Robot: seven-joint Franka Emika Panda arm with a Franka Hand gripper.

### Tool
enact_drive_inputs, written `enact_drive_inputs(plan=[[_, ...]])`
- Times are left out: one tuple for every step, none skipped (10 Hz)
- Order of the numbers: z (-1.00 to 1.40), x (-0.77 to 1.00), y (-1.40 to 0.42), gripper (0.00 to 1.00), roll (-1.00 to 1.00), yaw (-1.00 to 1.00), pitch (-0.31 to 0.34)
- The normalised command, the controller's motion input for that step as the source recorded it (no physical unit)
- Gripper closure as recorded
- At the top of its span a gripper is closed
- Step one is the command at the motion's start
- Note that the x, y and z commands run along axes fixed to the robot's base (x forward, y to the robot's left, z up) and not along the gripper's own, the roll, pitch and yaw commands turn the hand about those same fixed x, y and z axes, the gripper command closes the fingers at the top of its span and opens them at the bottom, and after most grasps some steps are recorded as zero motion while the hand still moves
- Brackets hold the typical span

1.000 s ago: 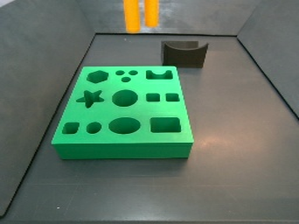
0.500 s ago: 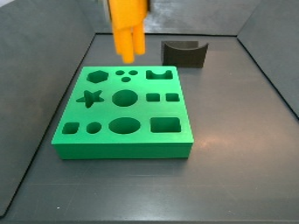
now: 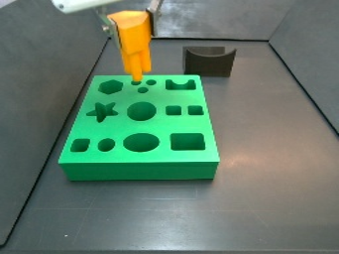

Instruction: Insert the 3 prong object.

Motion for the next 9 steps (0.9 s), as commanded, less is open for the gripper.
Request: enact_drive_inputs(plan=[[-0.38, 0.03, 0.08, 1.0, -0.05, 0.02, 0.0], [-0.37, 0.15, 0.0, 1.0, -0.11, 0.0, 0.0], [-0.35, 0.25, 0.0, 1.0, -0.01, 0.0, 0.0], [-0.28, 0.22, 0.0, 1.0, 0.0, -0.07, 0.001], [-0.23, 0.23, 0.03, 1.0, 0.0, -0.16, 0.024], [-0.26, 0.18, 0.02, 1.0, 0.0, -0.25, 0.019], [-0.26, 0.17, 0.04, 1.0, 0.0, -0.31, 0.023], [-0.27, 0.09, 0.08, 1.0, 0.0, -0.41, 0.033], [-0.26, 0.0, 0.1, 1.0, -0.02, -0.17, 0.0]])
